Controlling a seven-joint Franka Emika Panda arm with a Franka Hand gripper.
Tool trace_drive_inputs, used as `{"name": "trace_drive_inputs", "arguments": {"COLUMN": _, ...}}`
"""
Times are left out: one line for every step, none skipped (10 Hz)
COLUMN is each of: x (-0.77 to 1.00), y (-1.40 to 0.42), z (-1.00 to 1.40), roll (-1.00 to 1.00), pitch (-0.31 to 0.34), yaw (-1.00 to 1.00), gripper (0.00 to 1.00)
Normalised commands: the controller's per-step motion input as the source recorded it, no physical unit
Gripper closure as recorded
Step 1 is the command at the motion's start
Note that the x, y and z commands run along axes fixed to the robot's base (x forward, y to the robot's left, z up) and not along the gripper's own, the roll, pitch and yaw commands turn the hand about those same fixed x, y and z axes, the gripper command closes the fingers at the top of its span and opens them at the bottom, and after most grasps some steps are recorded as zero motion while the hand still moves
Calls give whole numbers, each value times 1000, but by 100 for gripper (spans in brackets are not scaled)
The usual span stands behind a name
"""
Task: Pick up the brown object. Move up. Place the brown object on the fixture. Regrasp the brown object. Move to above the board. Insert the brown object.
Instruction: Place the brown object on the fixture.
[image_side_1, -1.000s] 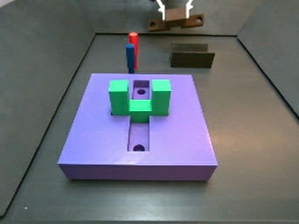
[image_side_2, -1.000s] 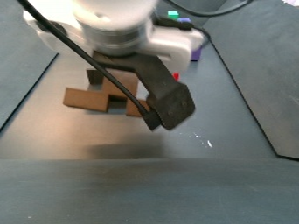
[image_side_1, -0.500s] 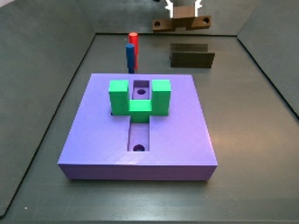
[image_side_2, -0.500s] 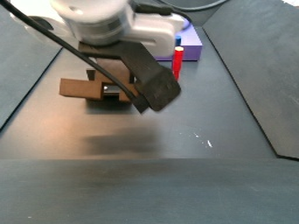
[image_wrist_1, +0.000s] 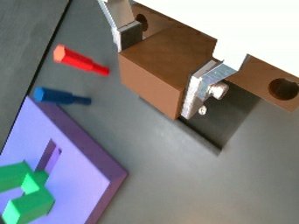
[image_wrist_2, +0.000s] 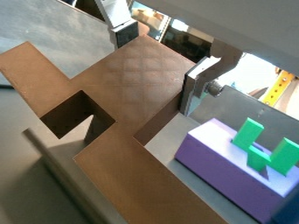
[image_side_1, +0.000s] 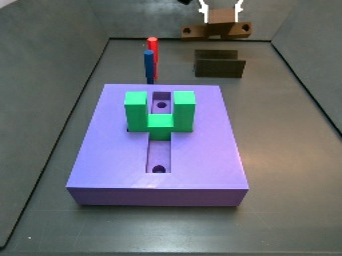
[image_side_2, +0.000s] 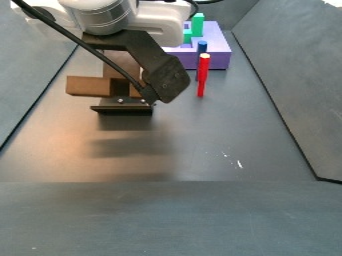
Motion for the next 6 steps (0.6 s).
{"name": "trace_drive_inputs", "arguments": {"x": 500, "y": -294, "z": -97, "roll": -220, "pitch": 0, "yaw": 0, "gripper": 100}}
{"name": "trace_drive_inputs", "arguments": {"x": 494, "y": -283, "z": -163, "roll": -194, "pitch": 0, "yaw": 0, "gripper": 100}}
{"name": "trace_drive_inputs", "arguments": {"x": 449, "y": -206, "z": -263, "roll": -171, "pitch": 0, "yaw": 0, "gripper": 100}}
{"name": "trace_drive_inputs", "arguments": {"x": 403, "y": -160, "z": -309, "roll": -114, "pitch": 0, "yaw": 0, "gripper": 100}}
{"name": "trace_drive_inputs", "arguments": {"x": 311, "y": -146, "z": -283, "roll": -60, "pitch": 0, "yaw": 0, "gripper": 100}}
{"name": "trace_drive_inputs", "arguments": {"x": 189, "y": -103, "z": -214, "roll": 0, "pitch": 0, "yaw": 0, "gripper": 100}}
